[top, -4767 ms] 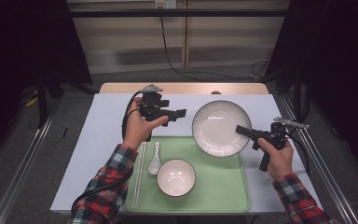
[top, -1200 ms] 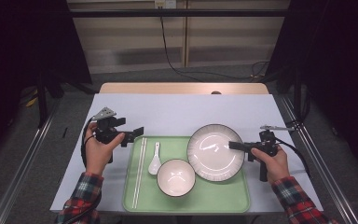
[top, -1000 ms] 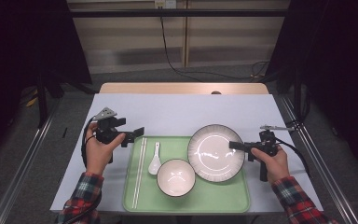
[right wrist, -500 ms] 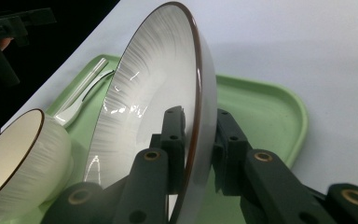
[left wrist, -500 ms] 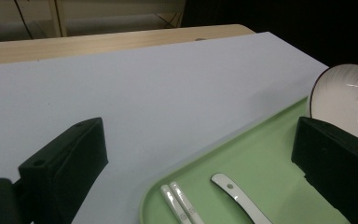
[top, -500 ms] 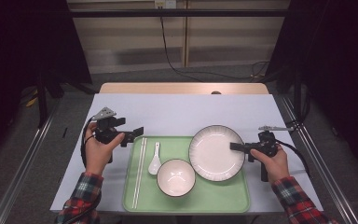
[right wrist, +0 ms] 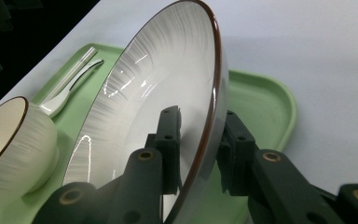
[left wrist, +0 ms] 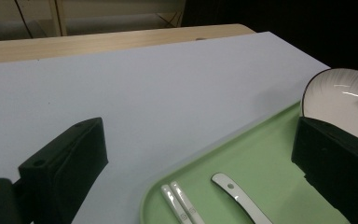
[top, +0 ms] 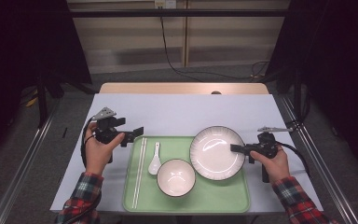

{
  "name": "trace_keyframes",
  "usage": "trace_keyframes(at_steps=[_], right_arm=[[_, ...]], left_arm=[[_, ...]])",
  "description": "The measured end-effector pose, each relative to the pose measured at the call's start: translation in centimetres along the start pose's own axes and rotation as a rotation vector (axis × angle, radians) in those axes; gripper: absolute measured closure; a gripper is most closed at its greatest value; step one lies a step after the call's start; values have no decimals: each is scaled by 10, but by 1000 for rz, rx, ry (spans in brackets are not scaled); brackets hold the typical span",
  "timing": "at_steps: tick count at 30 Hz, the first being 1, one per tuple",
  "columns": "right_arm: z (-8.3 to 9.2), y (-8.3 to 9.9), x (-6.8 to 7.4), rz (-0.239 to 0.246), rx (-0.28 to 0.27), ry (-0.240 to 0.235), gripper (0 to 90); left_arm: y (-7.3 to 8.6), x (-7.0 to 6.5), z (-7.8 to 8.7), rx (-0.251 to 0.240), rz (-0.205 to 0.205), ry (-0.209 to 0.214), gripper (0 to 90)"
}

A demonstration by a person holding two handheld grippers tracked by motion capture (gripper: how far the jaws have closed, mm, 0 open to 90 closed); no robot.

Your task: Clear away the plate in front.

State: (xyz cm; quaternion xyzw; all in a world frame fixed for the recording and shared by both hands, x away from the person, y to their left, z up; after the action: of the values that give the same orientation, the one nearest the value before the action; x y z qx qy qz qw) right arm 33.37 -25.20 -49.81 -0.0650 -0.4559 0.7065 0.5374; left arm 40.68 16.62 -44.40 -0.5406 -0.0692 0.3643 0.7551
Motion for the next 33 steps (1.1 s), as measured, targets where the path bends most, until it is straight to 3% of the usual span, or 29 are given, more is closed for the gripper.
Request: trace_keyframes(at_steps=[12, 20, 25, 33], right_arm=[[-1, 5, 0, 35, 29, 6, 697], [-5, 10, -4, 82, 73, 57, 728], [-4, 7, -4, 71, 51, 45, 755], [-6, 9, -6, 98, 67, 78, 735]], left_arm=[[-1, 1, 1, 0, -2, -4, 31], [0, 2, 1, 5, 1, -3, 30], [0, 2, 1, 3, 1, -2, 30], [0, 2, 1, 4, -1, -5, 30]])
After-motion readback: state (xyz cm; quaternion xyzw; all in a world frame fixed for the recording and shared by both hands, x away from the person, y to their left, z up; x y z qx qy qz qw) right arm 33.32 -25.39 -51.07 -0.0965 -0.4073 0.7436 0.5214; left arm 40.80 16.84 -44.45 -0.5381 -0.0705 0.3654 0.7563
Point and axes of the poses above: each handheld gripper's, and its own axes: z roughly backward along the jaws, y roughly out of its underside, x roughly to its left, the point moved 6 cm from there along -z, roughly forward along the jaws, and after that the axes turned 7 degrees about y, right-handed, at the moved point
